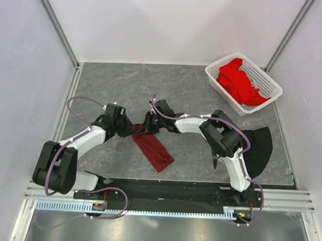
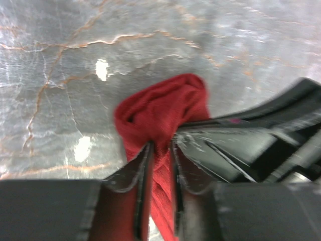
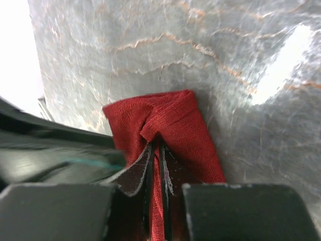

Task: Fold the napkin into a case and place the utensils inside
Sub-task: Grasp the top corner of the smaller rectangle folded napkin from the folded napkin, then smooth out the smaller rectangle-folded napkin at the center of the board.

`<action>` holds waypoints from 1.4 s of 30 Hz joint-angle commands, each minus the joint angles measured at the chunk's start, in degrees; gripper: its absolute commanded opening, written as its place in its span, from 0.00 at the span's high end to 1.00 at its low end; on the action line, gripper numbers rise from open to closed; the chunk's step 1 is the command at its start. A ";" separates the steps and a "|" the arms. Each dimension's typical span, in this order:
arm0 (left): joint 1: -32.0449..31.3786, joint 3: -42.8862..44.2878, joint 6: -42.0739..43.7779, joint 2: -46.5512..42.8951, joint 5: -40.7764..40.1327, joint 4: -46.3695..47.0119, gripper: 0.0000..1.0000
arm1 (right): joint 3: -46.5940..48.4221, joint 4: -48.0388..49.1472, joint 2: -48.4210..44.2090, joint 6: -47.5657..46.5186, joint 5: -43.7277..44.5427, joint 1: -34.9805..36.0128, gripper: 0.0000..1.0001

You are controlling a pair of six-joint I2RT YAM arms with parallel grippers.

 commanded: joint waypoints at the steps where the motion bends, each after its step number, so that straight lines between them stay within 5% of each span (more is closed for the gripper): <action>1: -0.21 1.49 1.93 -6.66 -1.31 -1.83 0.66 | 0.40 -6.26 -4.13 -6.26 0.45 0.81 0.85; 15: -0.29 4.84 2.64 1.85 1.59 -0.87 0.82 | -0.57 -12.51 -10.03 -10.31 2.92 -1.56 0.82; 27: -0.29 3.70 2.99 8.01 -0.34 1.68 0.88 | -11.64 -20.86 -22.24 -15.94 6.09 -1.31 0.82; 42: -0.29 2.11 3.34 7.66 -1.75 2.03 0.91 | -19.81 -15.59 -25.86 -10.40 3.63 6.51 0.82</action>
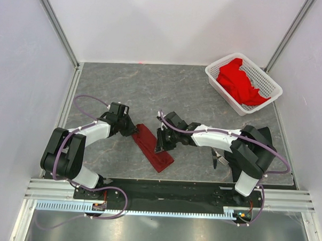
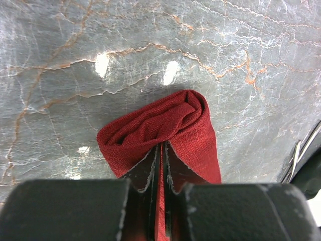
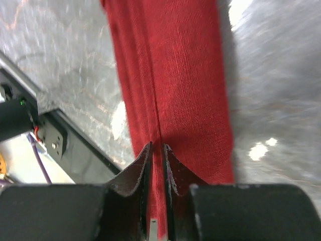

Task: Fold the napkin into a case and place the utensils inside
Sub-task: Smooth out the smaller rectangle-folded napkin at the center of the board.

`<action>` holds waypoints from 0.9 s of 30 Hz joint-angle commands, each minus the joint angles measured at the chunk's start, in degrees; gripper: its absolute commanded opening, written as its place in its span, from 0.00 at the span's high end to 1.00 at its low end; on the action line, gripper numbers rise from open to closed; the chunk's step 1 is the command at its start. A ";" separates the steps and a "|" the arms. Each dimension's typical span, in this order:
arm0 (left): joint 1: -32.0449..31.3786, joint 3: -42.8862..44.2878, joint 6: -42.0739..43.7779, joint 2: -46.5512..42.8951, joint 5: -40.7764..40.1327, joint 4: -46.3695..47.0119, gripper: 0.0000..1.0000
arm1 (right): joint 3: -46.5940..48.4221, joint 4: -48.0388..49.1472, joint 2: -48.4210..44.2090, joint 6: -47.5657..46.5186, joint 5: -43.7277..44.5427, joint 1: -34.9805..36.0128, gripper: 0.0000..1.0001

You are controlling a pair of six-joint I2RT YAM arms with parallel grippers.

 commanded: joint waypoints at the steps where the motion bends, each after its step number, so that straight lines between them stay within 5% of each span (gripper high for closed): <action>1: -0.25 -0.77 2.73 0.12 -3.11 0.00 0.91 | -1.87 4.12 -0.78 3.17 -0.72 2.93 0.81; 5: -0.25 0.02 3.16 -4.26 -2.58 -1.58 0.90 | -1.53 3.87 0.36 2.66 -0.28 5.13 0.82; 10: -0.25 2.30 4.13 -10.07 -1.71 -5.53 0.75 | 2.16 -1.57 -0.95 -1.91 3.58 5.31 0.79; 14: -0.60 1.52 4.83 -13.94 1.46 -7.99 0.71 | 7.33 -7.54 -2.36 -5.69 5.25 5.22 0.71; 20: -2.18 -5.15 3.34 -21.85 5.06 -8.88 0.80 | 14.63 -16.68 -0.97 -12.72 8.15 5.22 0.56; 27: -11.22 -7.89 -2.53 -23.35 4.20 -8.97 0.87 | 16.93 -20.92 2.29 -16.51 10.36 5.22 0.54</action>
